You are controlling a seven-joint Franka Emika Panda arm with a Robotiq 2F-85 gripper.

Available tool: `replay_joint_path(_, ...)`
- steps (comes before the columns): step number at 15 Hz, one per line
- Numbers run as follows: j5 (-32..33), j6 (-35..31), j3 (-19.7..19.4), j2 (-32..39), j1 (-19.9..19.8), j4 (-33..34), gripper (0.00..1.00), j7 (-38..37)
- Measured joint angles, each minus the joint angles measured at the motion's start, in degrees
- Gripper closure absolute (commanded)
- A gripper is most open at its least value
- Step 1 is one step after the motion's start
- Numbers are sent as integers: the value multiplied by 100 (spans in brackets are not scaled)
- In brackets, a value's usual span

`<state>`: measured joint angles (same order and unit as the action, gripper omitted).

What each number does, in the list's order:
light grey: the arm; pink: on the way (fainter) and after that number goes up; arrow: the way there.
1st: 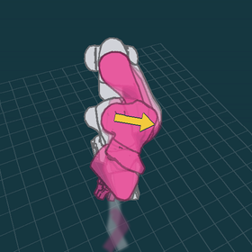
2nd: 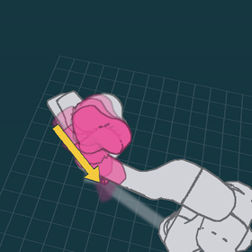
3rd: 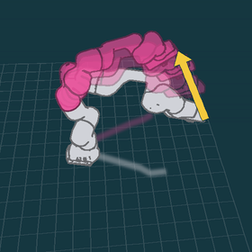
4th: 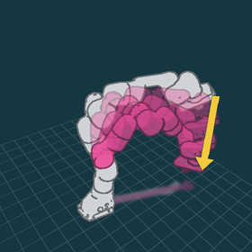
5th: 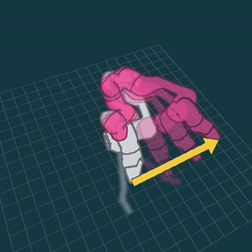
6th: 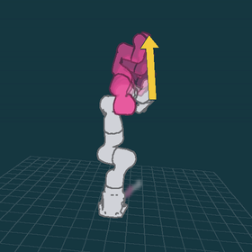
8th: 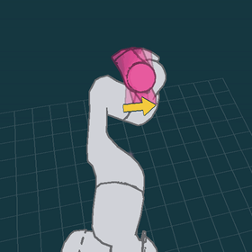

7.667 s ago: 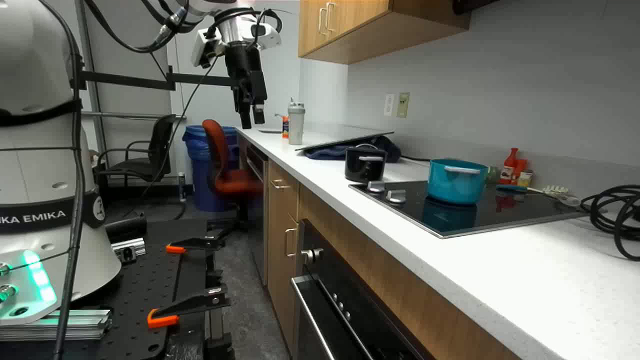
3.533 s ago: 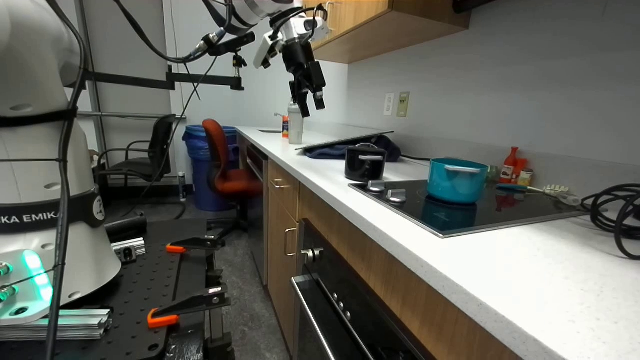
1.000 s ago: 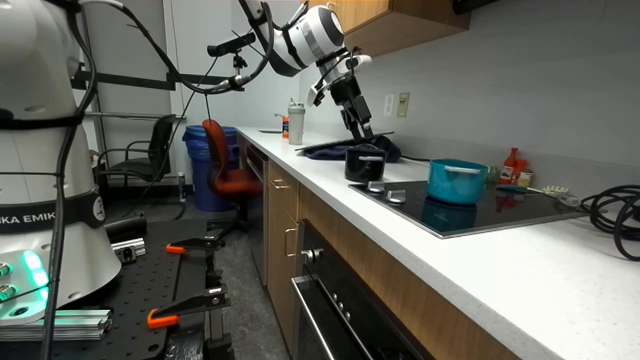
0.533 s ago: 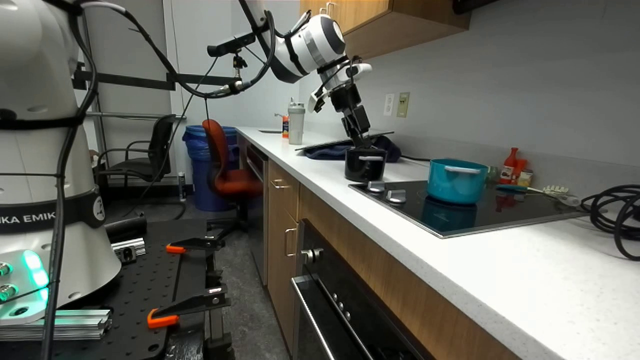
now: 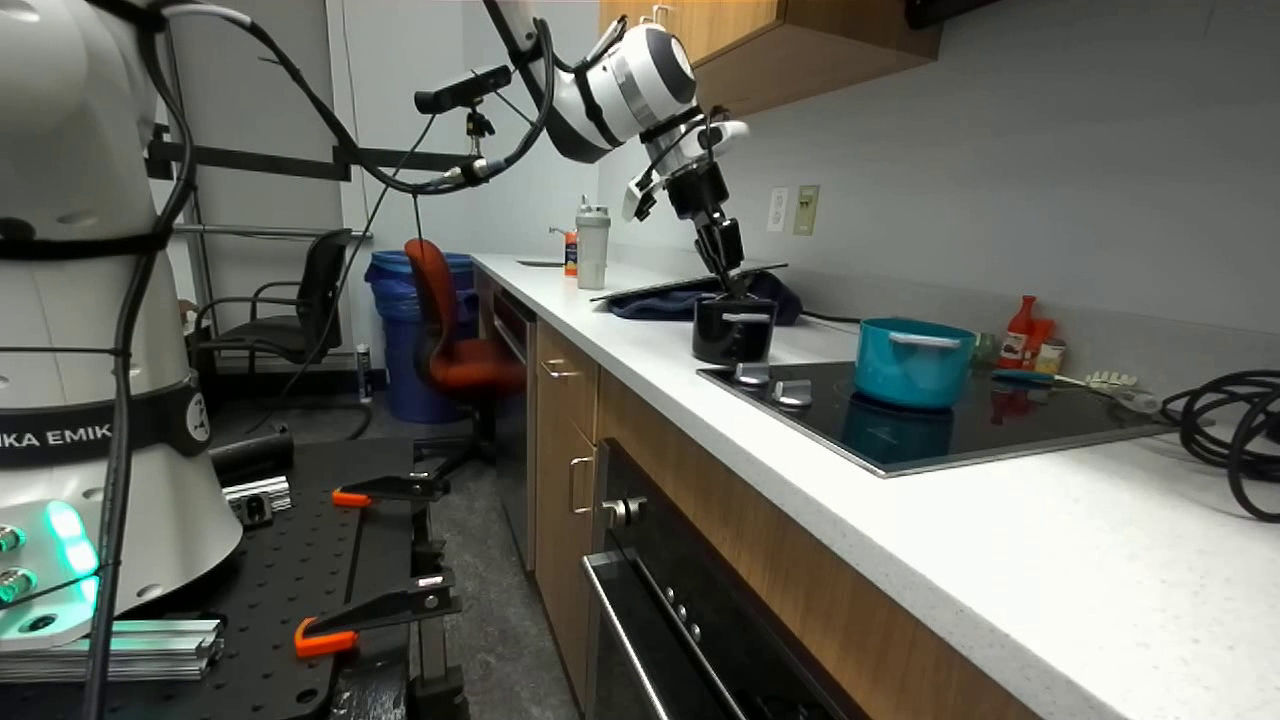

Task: Place the lid on the blue pot

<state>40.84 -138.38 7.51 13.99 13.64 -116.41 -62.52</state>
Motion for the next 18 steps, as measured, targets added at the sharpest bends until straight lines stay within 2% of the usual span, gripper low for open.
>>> replay_joint_path(2, 0, 0, -11, 5, 6, 2, 96, -9)
replay_joint_path(9, 0, 15, -14, -95, 61, -34, 96, -10)
replay_joint_path(18, 0, 373, -6, -741, 121, -191, 96, -51)
